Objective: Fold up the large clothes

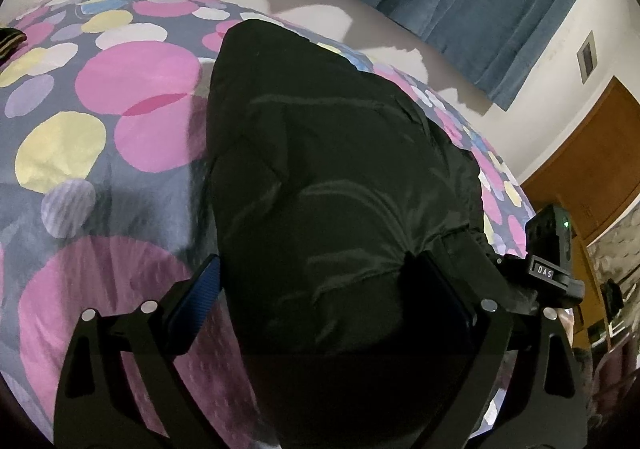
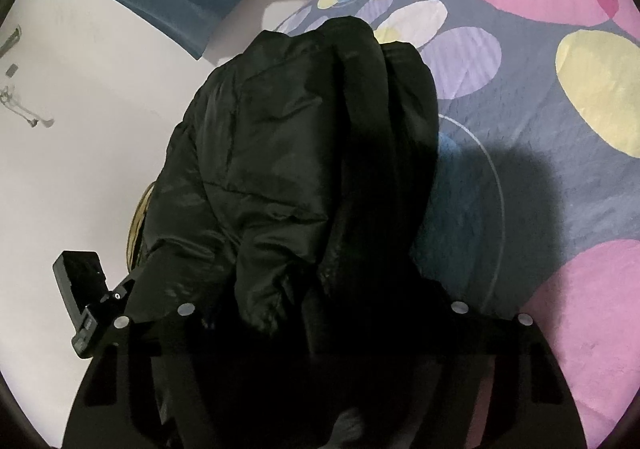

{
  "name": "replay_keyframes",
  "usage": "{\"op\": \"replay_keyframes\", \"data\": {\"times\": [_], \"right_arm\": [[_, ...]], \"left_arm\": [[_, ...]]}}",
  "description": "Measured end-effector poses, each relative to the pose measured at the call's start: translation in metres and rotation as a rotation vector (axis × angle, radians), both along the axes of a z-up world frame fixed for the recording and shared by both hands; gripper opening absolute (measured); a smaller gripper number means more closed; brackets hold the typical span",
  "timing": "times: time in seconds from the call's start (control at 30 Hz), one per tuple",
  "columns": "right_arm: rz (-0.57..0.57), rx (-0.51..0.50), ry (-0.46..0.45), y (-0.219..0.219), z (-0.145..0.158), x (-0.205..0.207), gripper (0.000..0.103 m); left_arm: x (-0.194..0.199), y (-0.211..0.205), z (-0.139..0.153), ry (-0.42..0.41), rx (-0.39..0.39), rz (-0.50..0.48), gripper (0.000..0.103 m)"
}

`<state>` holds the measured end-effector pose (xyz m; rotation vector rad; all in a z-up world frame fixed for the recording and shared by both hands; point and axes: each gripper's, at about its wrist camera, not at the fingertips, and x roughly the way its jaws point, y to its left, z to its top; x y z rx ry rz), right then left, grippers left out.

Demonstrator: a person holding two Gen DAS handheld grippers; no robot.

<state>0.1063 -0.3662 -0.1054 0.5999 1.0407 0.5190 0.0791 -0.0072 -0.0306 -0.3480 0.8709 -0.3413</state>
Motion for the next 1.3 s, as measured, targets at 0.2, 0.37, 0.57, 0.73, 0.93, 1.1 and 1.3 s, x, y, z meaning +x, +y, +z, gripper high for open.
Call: {"op": "replay_keyframes", "data": {"times": [0.2, 0.37, 0.57, 0.73, 0.93, 1.1, 1.3], "right_arm": [[0.000, 0.008, -0.007, 0.0014, -0.0020, 0.0027, 0.070], [0.006, 0.007, -0.012, 0.0010, -0.0027, 0.0015, 0.071], [0.008, 0.007, -0.017, 0.0007, -0.0033, 0.0020, 0.071], [0.003, 0.006, -0.021, 0.0019, -0.0036, 0.0016, 0.071], [0.002, 0.013, -0.021, 0.0017, -0.0044, 0.0014, 0.071], [-0.001, 0.014, -0.021, 0.0001, -0.0047, 0.0018, 0.073], [-0.015, 0.011, -0.028, -0.0009, -0.0024, 0.0005, 0.076]], "left_arm": [[-0.0012, -0.0007, 0.0000, -0.003, 0.008, 0.002, 0.094], [-0.0034, -0.0009, 0.0000, -0.004, 0.012, -0.002, 0.094], [-0.0034, -0.0008, -0.0001, -0.005, 0.012, -0.001, 0.094], [-0.0032, -0.0007, 0.0001, -0.005, 0.012, 0.000, 0.094], [-0.0024, 0.0002, 0.0003, -0.004, 0.011, 0.001, 0.094], [-0.0014, 0.0011, 0.0002, -0.003, 0.009, 0.004, 0.094], [-0.0039, -0.0017, 0.0050, -0.023, 0.036, 0.006, 0.094]]}}
